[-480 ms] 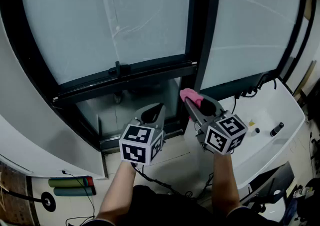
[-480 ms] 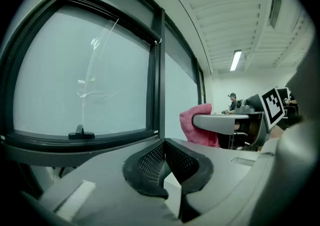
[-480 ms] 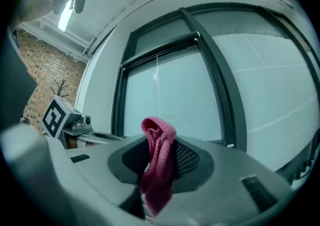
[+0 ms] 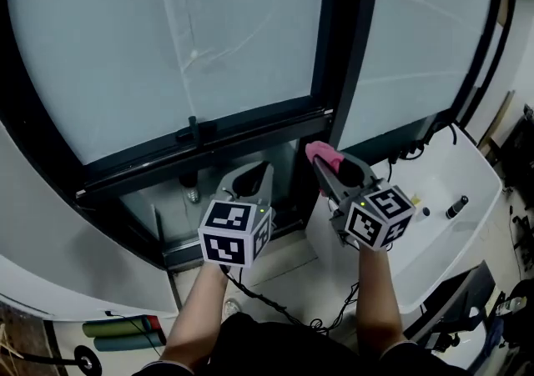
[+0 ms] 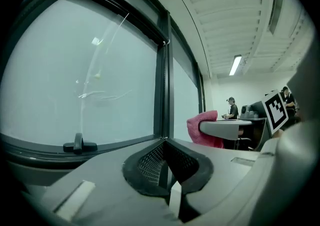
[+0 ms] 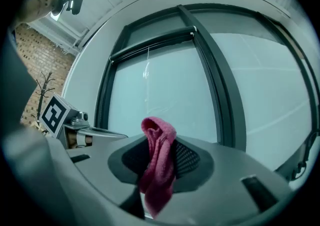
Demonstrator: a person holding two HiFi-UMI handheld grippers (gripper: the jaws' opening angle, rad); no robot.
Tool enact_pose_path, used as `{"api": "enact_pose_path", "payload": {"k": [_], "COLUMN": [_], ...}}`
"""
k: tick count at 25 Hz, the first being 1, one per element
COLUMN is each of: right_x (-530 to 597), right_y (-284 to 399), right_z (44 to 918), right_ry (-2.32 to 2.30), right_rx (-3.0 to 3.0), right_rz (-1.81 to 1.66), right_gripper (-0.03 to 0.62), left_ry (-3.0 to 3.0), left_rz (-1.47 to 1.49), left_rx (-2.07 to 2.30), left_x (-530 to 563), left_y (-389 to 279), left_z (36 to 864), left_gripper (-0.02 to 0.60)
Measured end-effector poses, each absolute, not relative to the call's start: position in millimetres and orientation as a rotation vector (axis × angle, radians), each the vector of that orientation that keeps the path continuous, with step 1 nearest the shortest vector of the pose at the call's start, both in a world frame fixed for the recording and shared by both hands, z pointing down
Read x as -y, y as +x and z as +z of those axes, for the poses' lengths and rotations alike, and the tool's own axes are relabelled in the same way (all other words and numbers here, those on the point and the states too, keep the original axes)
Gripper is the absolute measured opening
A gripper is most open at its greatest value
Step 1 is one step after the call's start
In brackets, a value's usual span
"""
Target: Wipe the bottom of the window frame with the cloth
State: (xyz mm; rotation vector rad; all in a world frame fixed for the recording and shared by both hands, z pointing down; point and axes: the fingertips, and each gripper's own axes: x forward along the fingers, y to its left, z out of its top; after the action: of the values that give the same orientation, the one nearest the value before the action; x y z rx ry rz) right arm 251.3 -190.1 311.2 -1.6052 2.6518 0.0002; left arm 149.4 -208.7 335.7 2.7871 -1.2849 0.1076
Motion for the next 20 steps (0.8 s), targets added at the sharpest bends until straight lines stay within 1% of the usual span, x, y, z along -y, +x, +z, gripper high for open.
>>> {"api": "enact_pose_path", "payload": {"k": [6, 11, 14, 20], "right_x": [236.0, 273.0, 297.5, 361.1], "right_y": [236.6, 240.0, 251.1, 296.4], "right_z": [300.8, 285.0, 287.8, 318.0], "right_ry": [-1.742, -1.873, -1.927, -2.043], "right_rx": [-2.582, -2.505, -2.500, -2.463], "right_rz": [0.024, 0.070, 0.063, -0.002], "right_gripper": [0.120, 0.120, 0.120, 0.120], "left_ry": [2.787, 2.812, 2.798, 2.766], "left_rz": [0.097, 0.090, 0.085, 0.121], "left_rx": [1.231, 1.166, 1.140, 1.171], "left_x": [258.2, 293.1, 306.7, 323.3], "left_y": [123.2, 118.0, 125.4, 147.3], "left_z": [331.7, 326.6, 329.2, 343.2], "left_gripper": [0.008, 0.008, 0.009, 0.008]}}
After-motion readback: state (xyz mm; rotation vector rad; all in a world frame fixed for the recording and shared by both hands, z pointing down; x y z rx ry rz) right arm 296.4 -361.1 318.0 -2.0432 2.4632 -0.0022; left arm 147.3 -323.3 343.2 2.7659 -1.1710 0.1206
